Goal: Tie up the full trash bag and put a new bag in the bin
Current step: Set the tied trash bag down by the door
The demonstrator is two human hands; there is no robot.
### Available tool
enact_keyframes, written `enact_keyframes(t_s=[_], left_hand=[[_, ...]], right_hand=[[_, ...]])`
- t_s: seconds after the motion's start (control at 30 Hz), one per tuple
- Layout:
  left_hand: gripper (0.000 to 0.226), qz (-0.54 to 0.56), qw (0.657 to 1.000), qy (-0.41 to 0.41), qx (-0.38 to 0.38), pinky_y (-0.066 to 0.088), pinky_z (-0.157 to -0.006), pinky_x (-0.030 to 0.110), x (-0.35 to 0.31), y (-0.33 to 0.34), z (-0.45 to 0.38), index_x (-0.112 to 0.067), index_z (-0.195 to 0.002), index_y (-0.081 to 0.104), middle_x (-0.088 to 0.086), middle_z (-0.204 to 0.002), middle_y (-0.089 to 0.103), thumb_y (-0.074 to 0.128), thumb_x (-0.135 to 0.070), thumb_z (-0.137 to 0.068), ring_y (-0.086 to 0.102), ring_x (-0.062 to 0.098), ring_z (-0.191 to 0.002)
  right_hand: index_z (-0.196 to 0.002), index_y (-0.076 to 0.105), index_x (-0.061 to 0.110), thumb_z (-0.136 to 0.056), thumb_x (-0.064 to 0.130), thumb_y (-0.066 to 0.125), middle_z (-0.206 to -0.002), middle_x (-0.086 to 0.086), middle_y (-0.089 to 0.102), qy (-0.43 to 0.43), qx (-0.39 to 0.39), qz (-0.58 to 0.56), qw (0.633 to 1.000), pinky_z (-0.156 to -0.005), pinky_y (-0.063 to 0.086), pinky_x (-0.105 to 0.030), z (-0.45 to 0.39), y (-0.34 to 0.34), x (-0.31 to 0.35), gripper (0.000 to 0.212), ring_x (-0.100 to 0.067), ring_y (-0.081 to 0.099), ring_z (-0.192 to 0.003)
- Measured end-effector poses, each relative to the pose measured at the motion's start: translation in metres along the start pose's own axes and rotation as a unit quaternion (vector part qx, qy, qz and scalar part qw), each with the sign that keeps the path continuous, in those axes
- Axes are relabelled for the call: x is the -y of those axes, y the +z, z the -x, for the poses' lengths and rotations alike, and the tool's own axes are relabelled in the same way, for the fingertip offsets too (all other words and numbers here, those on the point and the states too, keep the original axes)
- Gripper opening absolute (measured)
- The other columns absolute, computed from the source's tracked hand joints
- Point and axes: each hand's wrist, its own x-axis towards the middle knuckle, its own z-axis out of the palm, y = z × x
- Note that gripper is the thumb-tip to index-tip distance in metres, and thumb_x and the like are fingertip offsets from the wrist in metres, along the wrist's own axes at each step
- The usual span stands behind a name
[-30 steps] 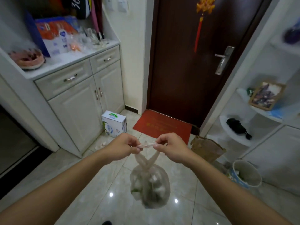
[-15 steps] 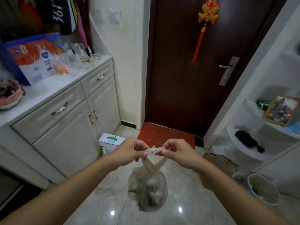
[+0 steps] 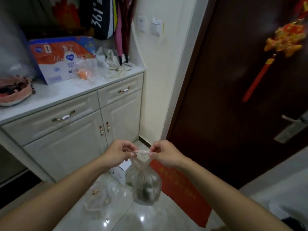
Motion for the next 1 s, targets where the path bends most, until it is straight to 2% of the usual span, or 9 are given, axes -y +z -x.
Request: enact_keyframes(t_s=[0.07,0.13,0.37,0.5,0.63,0.7,0.8,0.93,1.0], left_hand=[[0.029,0.012,1.000,-0.015,-0.019,0.044,-0.050,0.016,-0.004,0.002,-0.028,-0.011,-0.079,0.070,0.004,-0.066,0.072,0.062,0.016,-0.081,0.060,0.020,-0.067],[0.032,0.023,0.999,-0.026,-0.031,0.043,-0.049,0.016,-0.006,0.001,-0.060,-0.012,-0.078,0.070,-0.001,-0.060,0.071,0.061,0.018,-0.080,0.060,0.020,-0.066],[0.038,0.002,0.999,-0.032,-0.014,0.041,-0.052,0.018,0.002,-0.006,-0.186,-0.014,-0.078,0.067,-0.004,-0.057,0.069,0.053,0.021,-0.082,0.058,-0.002,-0.048],[0.035,-0.009,0.999,-0.031,0.000,0.040,-0.050,0.012,0.010,-0.028,-0.262,-0.010,-0.082,0.067,0.005,-0.066,0.068,0.052,0.021,-0.082,0.056,-0.003,-0.048],[0.039,-0.013,0.998,-0.050,0.021,0.040,-0.049,0.014,0.028,-0.053,-0.325,-0.013,-0.077,0.068,0.001,-0.062,0.065,0.049,0.021,-0.083,0.052,0.004,-0.050],[0.040,-0.012,0.997,-0.074,0.022,0.043,-0.050,0.016,0.039,-0.063,-0.354,-0.011,-0.077,0.068,0.001,-0.060,0.066,0.046,0.022,-0.083,0.053,0.006,-0.049],[0.040,-0.016,0.995,-0.097,0.016,0.045,-0.052,0.013,0.052,-0.073,-0.395,-0.011,-0.077,0.065,-0.005,-0.054,0.065,0.042,0.022,-0.084,0.055,0.000,-0.047],[0.047,-0.008,0.993,-0.116,0.009,0.049,-0.063,0.018,0.073,-0.091,-0.455,-0.015,-0.075,0.067,0.005,-0.073,0.065,0.040,0.024,-0.083,0.061,0.011,-0.065],[0.043,-0.029,0.991,-0.129,-0.004,0.047,-0.068,0.012,0.089,-0.098,-0.485,-0.011,-0.087,0.069,0.007,-0.089,0.068,0.040,0.022,-0.085,0.064,0.008,-0.081]], right_hand=[[-0.082,0.071,0.015,-0.085,0.019,0.069,-0.076,0.002,0.067,-0.004,0.004,0.006,1.000,-0.066,0.051,-0.029,-0.033,-0.015,-0.009,0.005,-0.008,0.059,-0.066],[-0.081,0.071,0.017,-0.085,0.019,0.070,-0.080,0.000,0.069,-0.008,0.008,0.006,1.000,-0.074,0.052,-0.033,-0.065,-0.029,-0.018,0.004,-0.011,0.060,-0.071],[-0.078,0.070,0.018,-0.084,0.017,0.069,-0.083,-0.006,0.072,-0.003,0.017,0.015,1.000,-0.074,0.051,-0.032,-0.182,-0.057,-0.055,0.005,-0.011,0.060,-0.070],[-0.081,0.071,0.017,-0.083,0.018,0.069,-0.080,-0.007,0.070,0.016,0.041,0.032,0.999,-0.069,0.049,-0.032,-0.257,-0.063,-0.072,0.003,-0.012,0.058,-0.071],[-0.079,0.070,0.013,-0.083,0.015,0.068,-0.072,0.000,0.064,0.038,0.066,0.037,0.996,-0.067,0.050,-0.029,-0.328,-0.057,-0.083,0.004,-0.012,0.057,-0.068],[-0.076,0.069,0.019,-0.082,0.014,0.068,-0.073,0.002,0.065,0.044,0.079,0.038,0.995,-0.068,0.049,-0.027,-0.361,-0.054,-0.085,0.008,-0.011,0.059,-0.070],[-0.067,0.065,0.024,-0.079,0.011,0.067,-0.068,0.005,0.064,0.078,0.102,0.028,0.991,-0.063,0.047,-0.024,-0.410,-0.048,-0.094,0.018,-0.011,0.058,-0.066],[-0.058,0.063,0.022,-0.076,0.004,0.066,-0.058,0.007,0.058,0.128,0.117,-0.012,0.985,-0.063,0.045,-0.028,-0.479,-0.035,-0.122,0.025,-0.011,0.054,-0.057],[-0.056,0.062,0.021,-0.076,0.003,0.064,-0.059,0.006,0.058,0.135,0.122,-0.013,0.983,-0.065,0.049,-0.032,-0.514,-0.026,-0.139,0.027,-0.014,0.056,-0.060]])
